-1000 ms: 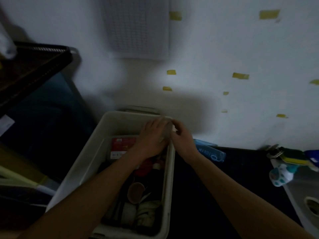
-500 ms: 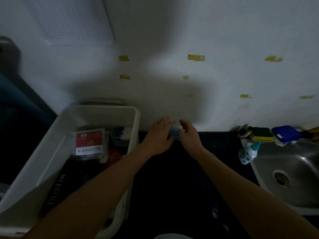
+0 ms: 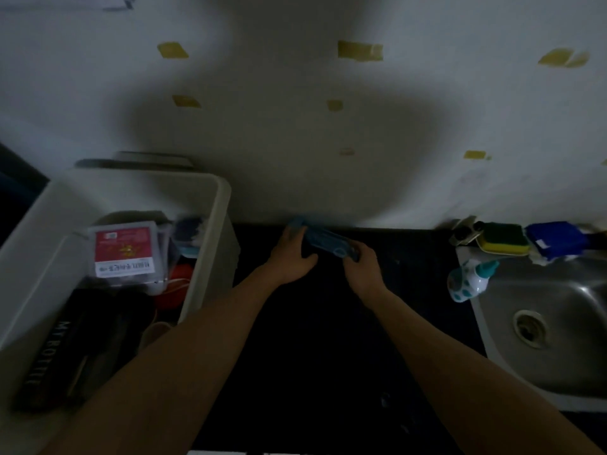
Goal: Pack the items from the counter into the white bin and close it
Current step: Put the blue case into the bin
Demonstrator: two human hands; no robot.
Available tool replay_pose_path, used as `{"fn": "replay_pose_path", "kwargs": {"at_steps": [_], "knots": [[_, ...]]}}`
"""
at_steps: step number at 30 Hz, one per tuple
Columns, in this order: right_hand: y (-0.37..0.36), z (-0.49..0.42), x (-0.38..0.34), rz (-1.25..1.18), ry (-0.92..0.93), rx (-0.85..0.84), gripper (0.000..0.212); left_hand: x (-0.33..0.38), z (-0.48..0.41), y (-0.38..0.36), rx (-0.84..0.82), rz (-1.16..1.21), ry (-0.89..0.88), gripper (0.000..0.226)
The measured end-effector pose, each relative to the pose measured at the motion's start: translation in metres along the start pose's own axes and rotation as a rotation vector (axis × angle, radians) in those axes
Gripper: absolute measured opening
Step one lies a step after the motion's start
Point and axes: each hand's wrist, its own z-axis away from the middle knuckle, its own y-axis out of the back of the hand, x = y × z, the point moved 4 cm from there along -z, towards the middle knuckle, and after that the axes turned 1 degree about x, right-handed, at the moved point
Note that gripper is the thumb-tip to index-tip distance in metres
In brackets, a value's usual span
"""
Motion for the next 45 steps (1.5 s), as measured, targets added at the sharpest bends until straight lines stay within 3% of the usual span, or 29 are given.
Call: {"fn": "replay_pose_path", "kwargs": {"at_steps": [4, 8, 15, 19, 25, 33, 37, 40, 45], "knots": [[0.001, -0.017, 0.013, 0.106, -0.021, 0.002, 0.044, -0.009, -0.019, -0.011, -0.001, 0.062, 0.071, 0.085], [-0.002, -0.021, 0.023, -0.001, -0.097, -0.013, 0.046, -0.014, -0.040, -0.010, 0.021, 0.054, 0.101, 0.087], [-0.014, -0.039, 0.047, -0.166, -0.177, -0.067, 0.051, -0.024, -0.077, -0.015, 0.062, 0.350, 0.217, 0.081], [-0.011, -0.038, 0.051, -0.196, -0.213, -0.065, 0.053, -0.023, -0.076, -0.020, 0.182, 0.530, 0.265, 0.073], [0.013, -0.025, 0.042, -0.090, -0.279, 0.077, 0.079, -0.009, -0.054, -0.016, 0.203, 0.329, 0.270, 0.061], [0.045, 0.013, 0.018, -0.200, -0.259, 0.219, 0.053, 0.028, 0.002, 0.005, 0.382, 0.456, 0.217, 0.031], [0.055, 0.035, 0.002, -0.374, -0.194, 0.278, 0.033, 0.056, 0.040, 0.030, 0.504, 0.437, 0.068, 0.007], [0.050, 0.054, -0.013, -0.490, -0.143, 0.308, 0.027, 0.073, 0.066, 0.051, 0.586, 0.429, -0.070, 0.011], [0.036, 0.072, -0.048, -0.535, -0.087, 0.329, 0.030, 0.075, 0.098, 0.087, 0.709, 0.353, -0.146, 0.013]]}}
